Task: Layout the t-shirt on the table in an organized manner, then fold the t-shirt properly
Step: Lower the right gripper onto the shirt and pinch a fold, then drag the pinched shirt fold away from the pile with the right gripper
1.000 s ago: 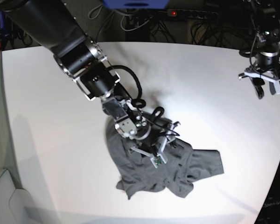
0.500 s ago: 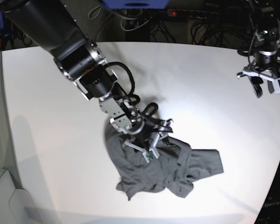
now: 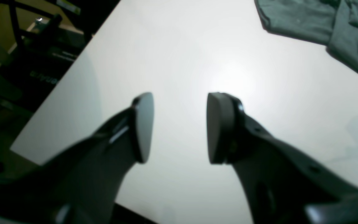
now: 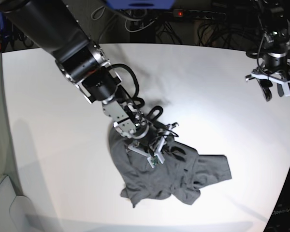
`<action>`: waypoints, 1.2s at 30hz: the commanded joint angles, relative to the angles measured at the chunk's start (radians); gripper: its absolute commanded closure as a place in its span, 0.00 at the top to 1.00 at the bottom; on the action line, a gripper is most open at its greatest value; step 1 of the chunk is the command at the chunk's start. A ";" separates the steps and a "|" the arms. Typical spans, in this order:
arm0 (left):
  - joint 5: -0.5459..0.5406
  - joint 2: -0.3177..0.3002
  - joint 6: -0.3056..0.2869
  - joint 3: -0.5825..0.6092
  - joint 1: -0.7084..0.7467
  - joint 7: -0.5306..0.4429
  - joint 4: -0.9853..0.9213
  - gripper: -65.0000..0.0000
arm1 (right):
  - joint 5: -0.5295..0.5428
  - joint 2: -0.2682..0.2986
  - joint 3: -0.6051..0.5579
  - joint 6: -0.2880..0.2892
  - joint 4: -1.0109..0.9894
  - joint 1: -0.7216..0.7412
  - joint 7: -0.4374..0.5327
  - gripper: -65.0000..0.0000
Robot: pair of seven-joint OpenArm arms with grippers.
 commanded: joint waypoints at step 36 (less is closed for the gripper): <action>0.001 -0.010 0.005 -0.007 -0.023 -0.030 0.024 0.41 | 0.010 0.239 0.582 -0.002 1.321 -0.536 -0.457 0.00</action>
